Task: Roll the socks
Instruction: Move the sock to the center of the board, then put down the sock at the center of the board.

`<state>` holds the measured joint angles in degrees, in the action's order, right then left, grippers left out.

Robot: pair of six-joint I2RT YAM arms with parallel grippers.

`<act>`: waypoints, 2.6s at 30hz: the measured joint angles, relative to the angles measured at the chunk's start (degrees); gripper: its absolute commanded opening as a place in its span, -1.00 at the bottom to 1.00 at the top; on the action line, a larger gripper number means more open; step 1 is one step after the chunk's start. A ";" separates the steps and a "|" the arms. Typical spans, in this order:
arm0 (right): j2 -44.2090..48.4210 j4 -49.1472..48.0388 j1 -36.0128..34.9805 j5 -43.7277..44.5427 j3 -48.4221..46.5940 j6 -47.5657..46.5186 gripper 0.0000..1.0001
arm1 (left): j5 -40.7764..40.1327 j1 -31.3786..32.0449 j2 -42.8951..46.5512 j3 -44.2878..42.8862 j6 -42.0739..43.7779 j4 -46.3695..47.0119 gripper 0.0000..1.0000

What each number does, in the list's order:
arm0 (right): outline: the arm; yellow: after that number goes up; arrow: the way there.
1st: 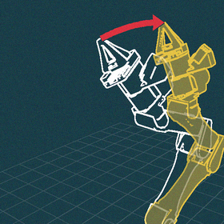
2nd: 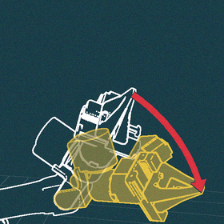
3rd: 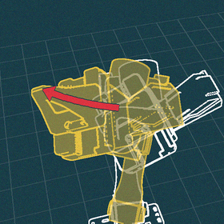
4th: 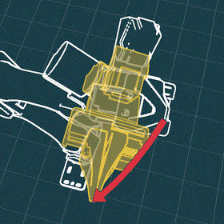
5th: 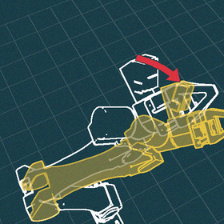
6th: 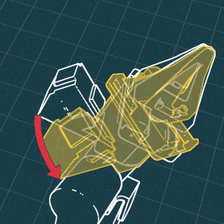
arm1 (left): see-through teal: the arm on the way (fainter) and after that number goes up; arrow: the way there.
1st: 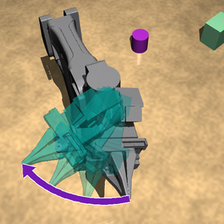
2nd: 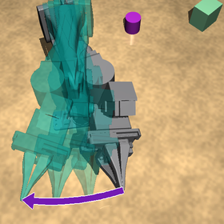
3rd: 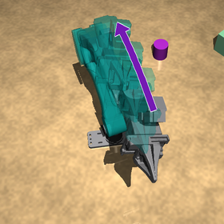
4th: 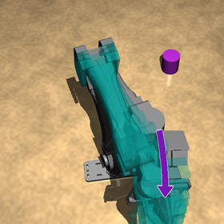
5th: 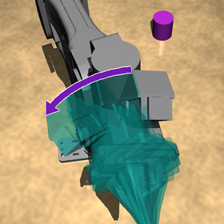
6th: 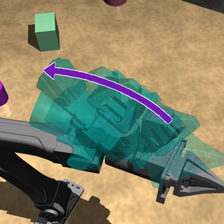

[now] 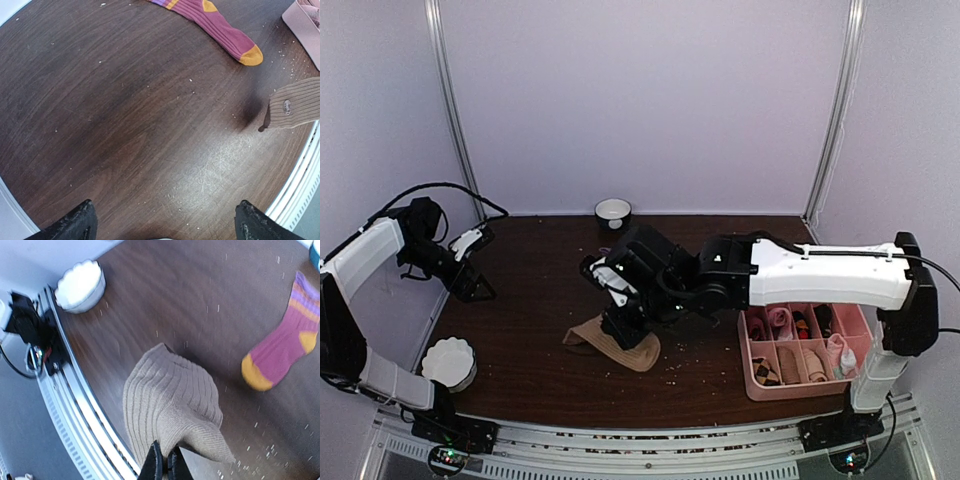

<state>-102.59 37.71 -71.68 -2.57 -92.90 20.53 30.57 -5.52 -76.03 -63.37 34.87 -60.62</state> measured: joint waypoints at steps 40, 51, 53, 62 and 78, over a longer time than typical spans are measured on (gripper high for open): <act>23.10 -2.40 6.80 -4.39 32.83 6.97 -1.00 | -37.64 43.28 -60.48 -50.36 -14.47 16.96 0.96; 6.27 5.84 6.80 -1.90 8.24 -4.28 -1.00 | -48.28 33.73 -47.65 -29.66 -14.43 23.08 0.96; -0.17 9.51 6.78 -1.97 -1.75 -7.17 -1.00 | -47.69 30.84 -44.24 -25.81 -14.40 22.40 0.96; -3.74 10.34 2.71 -4.70 -9.09 -23.06 -1.00 | -35.65 27.43 -26.43 -22.27 -15.67 17.14 0.96; -16.59 14.71 10.47 23.56 1.25 -29.05 0.71 | -23.67 26.88 -25.53 -14.60 -11.85 13.60 0.96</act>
<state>-119.17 52.42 -61.21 20.99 -91.66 -8.51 6.90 21.37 -101.56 -77.97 23.03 -47.03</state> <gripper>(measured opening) 0.845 0.979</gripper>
